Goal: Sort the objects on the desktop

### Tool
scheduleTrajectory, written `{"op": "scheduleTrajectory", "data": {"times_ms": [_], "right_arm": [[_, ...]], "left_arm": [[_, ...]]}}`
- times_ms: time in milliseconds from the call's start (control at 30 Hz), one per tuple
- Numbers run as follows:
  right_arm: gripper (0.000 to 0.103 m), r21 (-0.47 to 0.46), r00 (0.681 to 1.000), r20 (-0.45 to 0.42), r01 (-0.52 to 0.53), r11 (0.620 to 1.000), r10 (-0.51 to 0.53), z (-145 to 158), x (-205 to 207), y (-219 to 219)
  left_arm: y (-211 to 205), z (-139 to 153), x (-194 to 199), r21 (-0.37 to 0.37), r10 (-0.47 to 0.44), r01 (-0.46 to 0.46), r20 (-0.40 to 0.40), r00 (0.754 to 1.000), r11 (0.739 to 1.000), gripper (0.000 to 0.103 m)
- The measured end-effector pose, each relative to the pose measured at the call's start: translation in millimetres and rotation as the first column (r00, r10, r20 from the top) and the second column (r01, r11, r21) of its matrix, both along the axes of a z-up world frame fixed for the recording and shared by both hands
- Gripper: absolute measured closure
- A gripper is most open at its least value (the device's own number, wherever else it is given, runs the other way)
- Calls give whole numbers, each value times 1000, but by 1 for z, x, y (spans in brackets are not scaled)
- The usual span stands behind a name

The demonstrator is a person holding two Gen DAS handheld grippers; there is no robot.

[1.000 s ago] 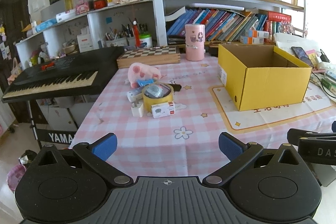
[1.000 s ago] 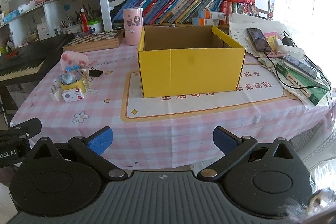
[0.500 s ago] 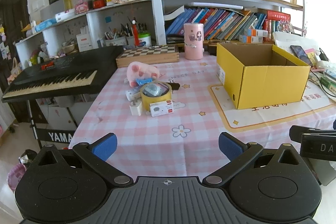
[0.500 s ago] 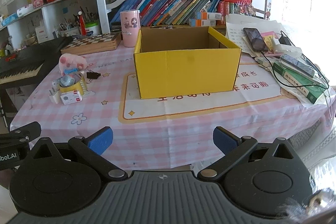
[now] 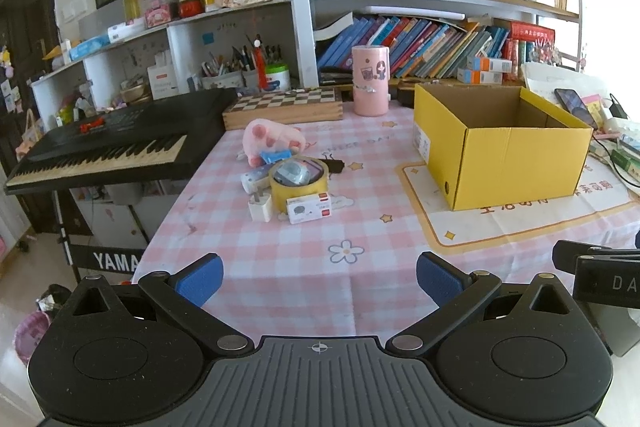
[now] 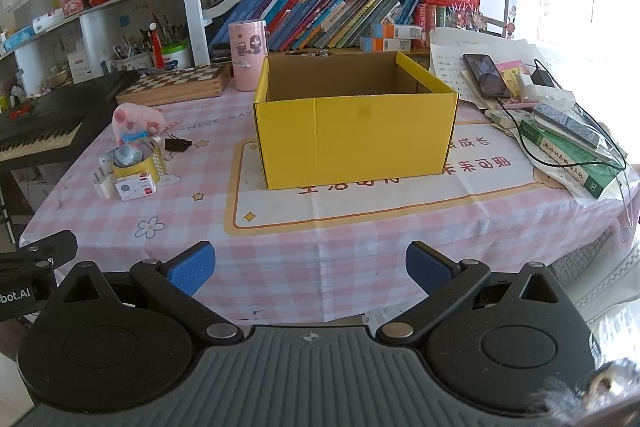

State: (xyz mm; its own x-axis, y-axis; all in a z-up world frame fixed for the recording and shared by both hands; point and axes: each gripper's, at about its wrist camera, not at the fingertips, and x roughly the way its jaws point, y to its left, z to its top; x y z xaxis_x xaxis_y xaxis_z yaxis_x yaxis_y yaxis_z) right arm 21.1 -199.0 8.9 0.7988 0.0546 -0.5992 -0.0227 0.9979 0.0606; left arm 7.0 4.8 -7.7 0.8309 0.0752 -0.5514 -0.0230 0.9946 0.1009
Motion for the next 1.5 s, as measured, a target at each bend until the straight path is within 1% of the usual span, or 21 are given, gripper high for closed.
{"op": "scheduleTrajectory", "data": {"times_ms": [667,1500], "right_arm": [[0,-5,999,-21,-37,999,37,-3,9,11],[0,0,1000,-20,-19,1000,19,-4,10,9]], "left_arm": [[7,-2,4,5,30,-30,-11,999,1000,0],[4,-2,5,12,11,-11,-6,1000,1000,0]]}}
